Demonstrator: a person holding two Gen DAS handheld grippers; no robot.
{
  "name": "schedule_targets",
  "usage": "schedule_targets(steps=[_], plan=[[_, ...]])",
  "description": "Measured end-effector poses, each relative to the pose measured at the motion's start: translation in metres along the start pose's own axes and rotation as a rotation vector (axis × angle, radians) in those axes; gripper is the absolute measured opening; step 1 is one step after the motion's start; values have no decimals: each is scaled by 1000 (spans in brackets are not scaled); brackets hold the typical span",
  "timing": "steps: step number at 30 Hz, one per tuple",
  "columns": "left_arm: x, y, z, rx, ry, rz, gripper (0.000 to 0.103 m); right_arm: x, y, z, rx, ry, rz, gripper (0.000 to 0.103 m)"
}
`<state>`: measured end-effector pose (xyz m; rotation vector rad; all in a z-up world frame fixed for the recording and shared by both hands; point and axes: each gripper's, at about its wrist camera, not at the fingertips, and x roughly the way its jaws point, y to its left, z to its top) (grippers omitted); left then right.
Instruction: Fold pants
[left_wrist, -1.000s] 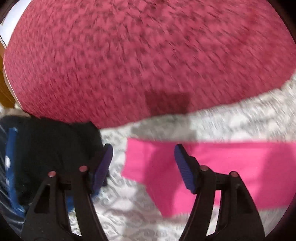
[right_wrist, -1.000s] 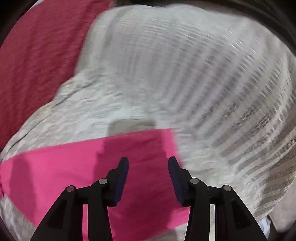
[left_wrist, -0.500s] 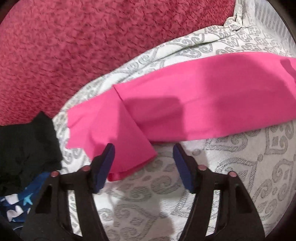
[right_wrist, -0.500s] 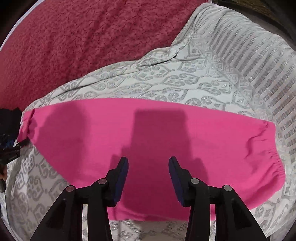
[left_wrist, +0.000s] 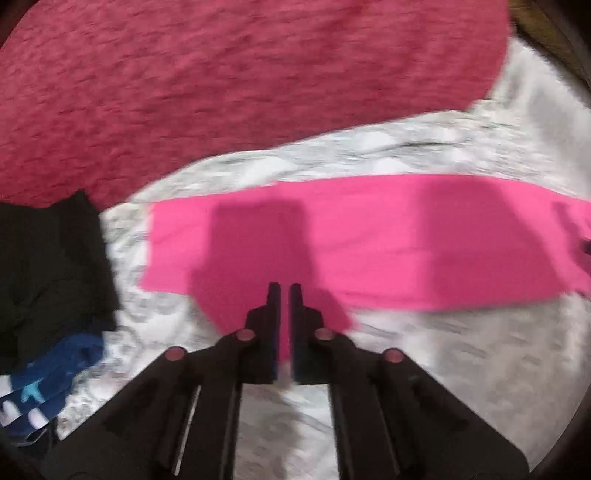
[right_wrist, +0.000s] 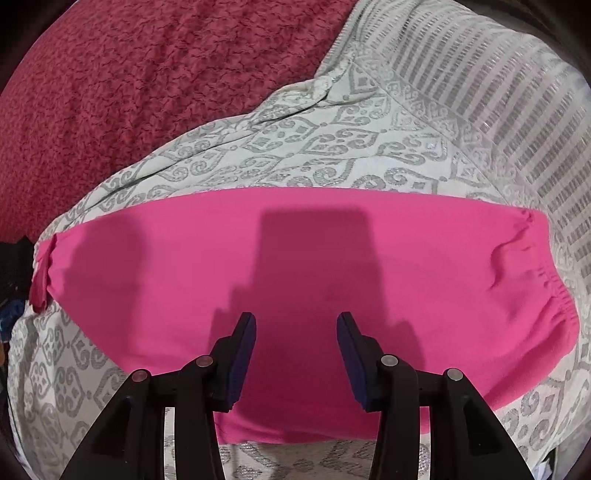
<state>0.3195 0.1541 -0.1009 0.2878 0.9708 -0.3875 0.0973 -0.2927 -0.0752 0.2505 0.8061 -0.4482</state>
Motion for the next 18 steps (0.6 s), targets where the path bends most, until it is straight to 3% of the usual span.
schedule_targets(steps=[1, 2, 5, 8, 9, 10, 12, 14, 18], plan=[[-1, -11, -4, 36, 18, -30, 62, -1, -2, -1, 10, -2, 3, 46], [-1, -22, -9, 78, 18, -12, 73, -1, -3, -1, 20, -3, 6, 46], [12, -55, -22, 247, 24, 103, 75, -1, -8, -2, 54, 3, 18, 46], [33, -60, -24, 240, 66, 95, 59, -2, -10, -4, 63, 8, 22, 46], [38, -58, -22, 230, 67, 112, 46, -4, -11, -4, 62, 4, 15, 46], [42, -56, -19, 213, 72, 134, 24, -5, -12, -5, 64, 0, 10, 46], [49, -42, -12, 154, 96, 143, 3, -8, -15, -5, 72, -7, 9, 46], [46, -23, -9, 99, 106, 142, 3, -10, -18, -6, 77, -12, 5, 46], [27, -1, -2, 93, 79, 133, 3, -11, -22, -6, 92, -25, 0, 46]])
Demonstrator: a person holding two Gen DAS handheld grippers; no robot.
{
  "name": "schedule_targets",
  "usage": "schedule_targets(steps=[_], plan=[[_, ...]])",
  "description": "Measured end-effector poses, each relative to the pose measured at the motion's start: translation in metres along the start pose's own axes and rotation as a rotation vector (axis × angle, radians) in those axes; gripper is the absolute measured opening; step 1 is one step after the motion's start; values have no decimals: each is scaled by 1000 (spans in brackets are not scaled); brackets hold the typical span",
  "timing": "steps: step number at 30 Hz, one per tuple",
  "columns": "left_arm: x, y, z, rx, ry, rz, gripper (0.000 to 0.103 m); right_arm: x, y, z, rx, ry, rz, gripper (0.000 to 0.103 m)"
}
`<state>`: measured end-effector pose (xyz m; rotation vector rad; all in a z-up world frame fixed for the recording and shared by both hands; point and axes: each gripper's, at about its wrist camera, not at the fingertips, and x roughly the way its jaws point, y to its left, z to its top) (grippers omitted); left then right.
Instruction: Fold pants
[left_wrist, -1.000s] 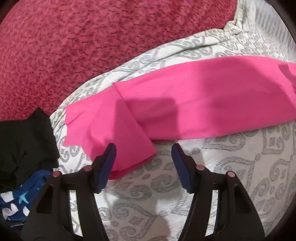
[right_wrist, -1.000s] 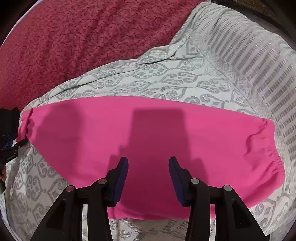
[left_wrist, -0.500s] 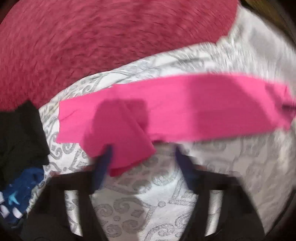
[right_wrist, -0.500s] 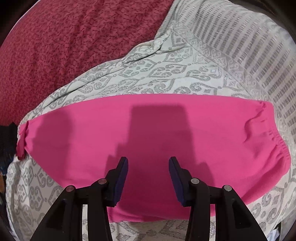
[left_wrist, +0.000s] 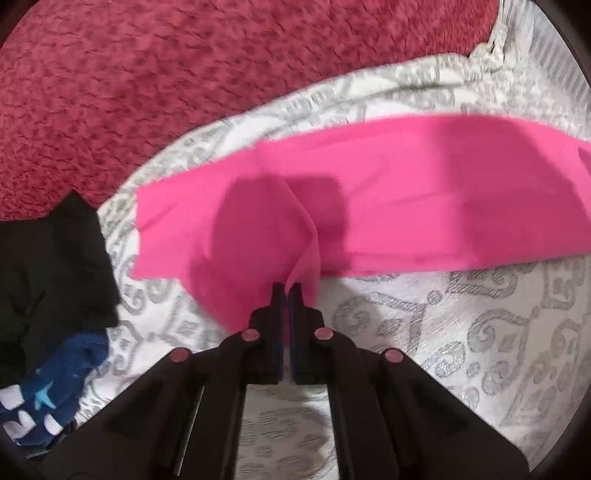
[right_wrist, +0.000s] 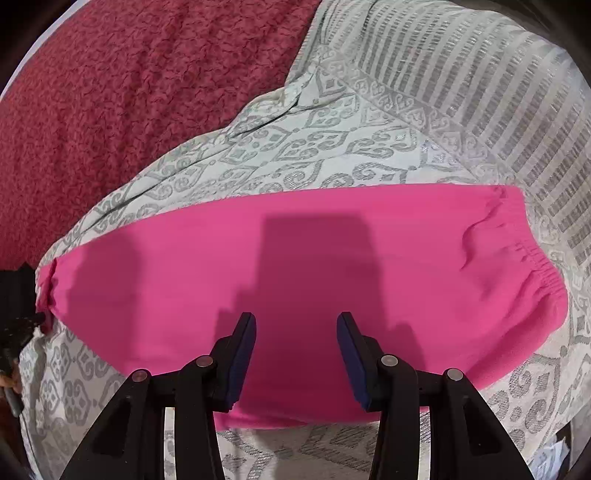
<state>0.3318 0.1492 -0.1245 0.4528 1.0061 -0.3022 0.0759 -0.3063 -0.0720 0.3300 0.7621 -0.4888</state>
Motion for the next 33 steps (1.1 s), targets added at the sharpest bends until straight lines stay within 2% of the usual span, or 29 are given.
schedule_targets(steps=[6, 9, 12, 14, 16, 19, 21, 23, 24, 25, 26, 29, 30, 31, 32, 33], plan=[[-8, 52, 43, -61, -63, 71, 3, 5, 9, 1, -30, 12, 7, 46], [1, 87, 66, -116, -63, 128, 3, 6, 20, 2, -67, 11, 5, 46], [23, 120, 81, -164, -29, 215, 4, 9, 32, 4, -100, 6, 2, 46], [46, 142, 83, -212, 30, 271, 5, 12, 38, 4, -111, 11, 8, 46], [62, 155, 77, -238, 87, 307, 10, 14, 42, 3, -122, 19, 14, 46], [60, 159, 63, -280, 83, 324, 19, 11, 39, 2, -124, 20, 16, 46], [47, 148, 58, -289, 53, 302, 19, 6, 30, 3, -107, 8, 9, 46], [25, 112, 56, -225, -4, 239, 23, -2, 16, 5, -87, -9, -21, 46], [16, 90, 57, -175, -23, 196, 31, -8, 5, 6, -76, -20, -49, 46], [1, 52, 55, -100, -59, 116, 43, -16, -7, 7, -62, -35, -76, 46], [-7, 28, 53, -60, -82, 59, 47, -23, -20, 7, -45, -48, -101, 46], [-36, -78, 33, 97, -107, -258, 50, -44, -71, 6, 46, -72, -179, 53], [-44, -117, 23, 152, -90, -372, 50, -49, -90, 4, 91, -79, -204, 55], [-49, -140, 16, 186, -77, -447, 50, -54, -110, 2, 141, -80, -218, 55], [-55, -178, 3, 248, -36, -567, 50, -58, -130, -2, 197, -77, -217, 55], [-58, -198, -3, 284, -9, -625, 50, -60, -142, -5, 232, -77, -209, 55]])
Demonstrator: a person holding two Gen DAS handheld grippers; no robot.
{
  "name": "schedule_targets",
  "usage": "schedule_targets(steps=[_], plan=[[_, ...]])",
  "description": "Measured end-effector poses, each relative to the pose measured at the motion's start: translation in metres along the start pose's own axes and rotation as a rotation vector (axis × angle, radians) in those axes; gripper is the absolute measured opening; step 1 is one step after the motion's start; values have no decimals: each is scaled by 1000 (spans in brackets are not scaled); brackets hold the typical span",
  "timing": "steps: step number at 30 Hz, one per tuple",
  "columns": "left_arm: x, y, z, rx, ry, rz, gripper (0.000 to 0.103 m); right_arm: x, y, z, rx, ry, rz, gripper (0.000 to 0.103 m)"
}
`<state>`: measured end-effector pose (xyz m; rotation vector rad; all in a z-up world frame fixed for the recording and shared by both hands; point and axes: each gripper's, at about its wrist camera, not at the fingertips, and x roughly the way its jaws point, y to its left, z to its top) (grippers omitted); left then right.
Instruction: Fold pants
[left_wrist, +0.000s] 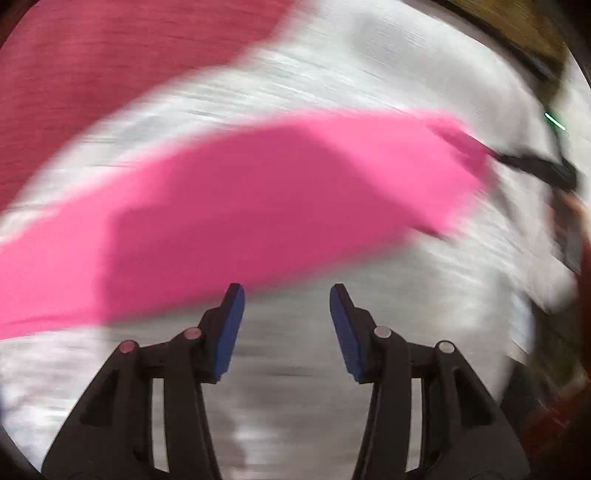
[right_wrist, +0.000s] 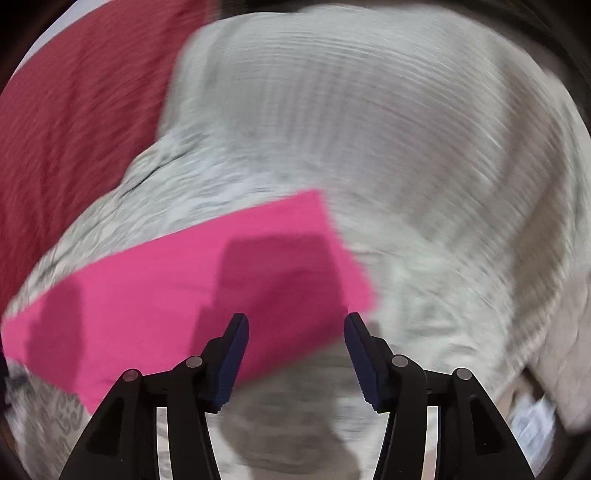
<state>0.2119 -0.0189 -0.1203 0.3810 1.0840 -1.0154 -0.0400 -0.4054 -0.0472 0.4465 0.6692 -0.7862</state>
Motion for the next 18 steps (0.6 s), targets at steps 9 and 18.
schedule_targets(steps=[9, 18], plan=[[53, -95, 27, 141, 36, -105, 50, 19, -35, -9, 81, 8, 127, 55], [67, -113, 64, 75, -36, -161, 50, 18, -51, -12, 88, -28, 199, 56]])
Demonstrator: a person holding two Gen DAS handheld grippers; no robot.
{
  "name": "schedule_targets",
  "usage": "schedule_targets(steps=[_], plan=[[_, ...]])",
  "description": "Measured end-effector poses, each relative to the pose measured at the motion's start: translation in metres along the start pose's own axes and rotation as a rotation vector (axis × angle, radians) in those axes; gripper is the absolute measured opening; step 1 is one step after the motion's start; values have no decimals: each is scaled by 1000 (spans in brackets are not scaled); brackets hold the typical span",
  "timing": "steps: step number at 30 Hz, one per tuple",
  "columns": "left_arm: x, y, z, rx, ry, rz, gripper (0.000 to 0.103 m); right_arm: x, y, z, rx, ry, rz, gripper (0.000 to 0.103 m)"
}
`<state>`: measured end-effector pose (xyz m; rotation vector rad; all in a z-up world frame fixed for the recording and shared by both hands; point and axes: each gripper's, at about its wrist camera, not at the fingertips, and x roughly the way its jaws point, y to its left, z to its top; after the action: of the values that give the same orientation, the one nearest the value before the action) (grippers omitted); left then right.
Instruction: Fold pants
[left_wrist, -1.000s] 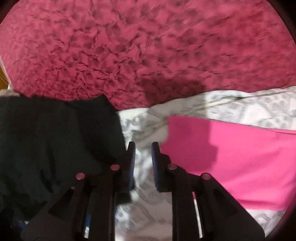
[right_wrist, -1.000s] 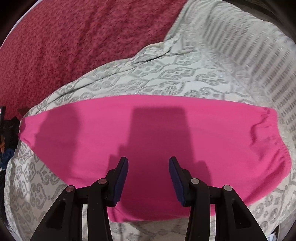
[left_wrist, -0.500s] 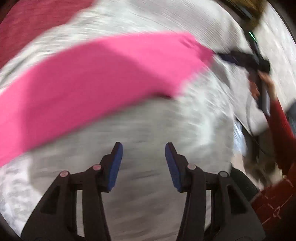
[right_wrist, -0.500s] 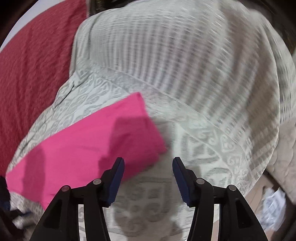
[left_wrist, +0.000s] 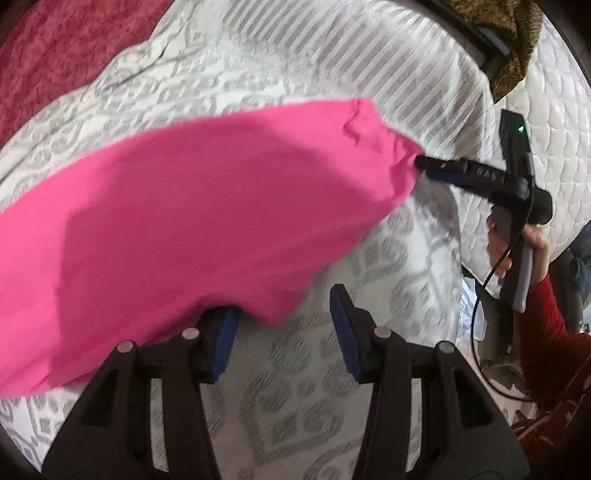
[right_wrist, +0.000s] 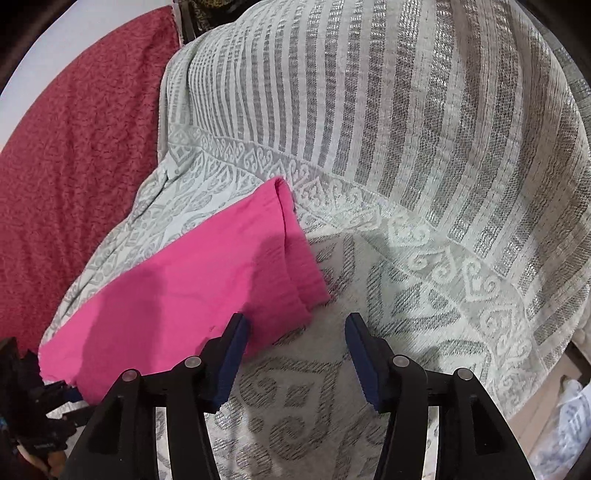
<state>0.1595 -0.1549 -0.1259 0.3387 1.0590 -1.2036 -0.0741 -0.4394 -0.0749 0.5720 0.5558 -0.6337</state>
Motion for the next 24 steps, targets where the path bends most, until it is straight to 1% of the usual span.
schedule_targets(steps=[4, 6, 7, 8, 9, 10, 13, 16, 18, 20, 21, 22, 23, 24], plan=[[18, -13, 9, 55, 9, 57, 51, 0, -5, 5, 6, -5, 27, 57], [22, -15, 11, 62, 5, 74, 51, 0, -9, 7, 26, -1, 53, 58], [24, -14, 14, 60, -3, 77, 48, -2, -11, 6, 37, 1, 68, 59], [23, -14, 15, 54, -13, 71, 40, -3, -13, 6, 47, 1, 82, 61], [23, -13, 17, 49, -20, 65, 15, -4, -16, 5, 60, 2, 96, 62], [24, -10, 18, 36, -17, 74, 9, -5, -18, 4, 76, 6, 111, 63], [19, -6, 16, -10, -32, 42, 6, -9, -23, 0, 128, 28, 172, 63], [13, -16, 9, 23, -46, 56, 6, -5, -24, -3, 183, 55, 245, 68], [15, -19, 8, 27, -41, 63, 6, 3, -22, 1, 219, 54, 274, 75], [17, -16, 8, 1, -34, 56, 6, 15, -17, 10, 264, 33, 288, 82], [18, -14, 9, -17, -35, 50, 6, 18, -14, 16, 296, 12, 267, 78], [18, -13, 10, -33, -41, 48, 6, 20, -11, 20, 304, 8, 245, 61], [17, -14, 10, -40, -46, 50, 6, 21, -8, 23, 301, 9, 214, 16], [14, -16, 10, -49, -55, 53, 6, 19, -7, 26, 303, 20, 207, 15]])
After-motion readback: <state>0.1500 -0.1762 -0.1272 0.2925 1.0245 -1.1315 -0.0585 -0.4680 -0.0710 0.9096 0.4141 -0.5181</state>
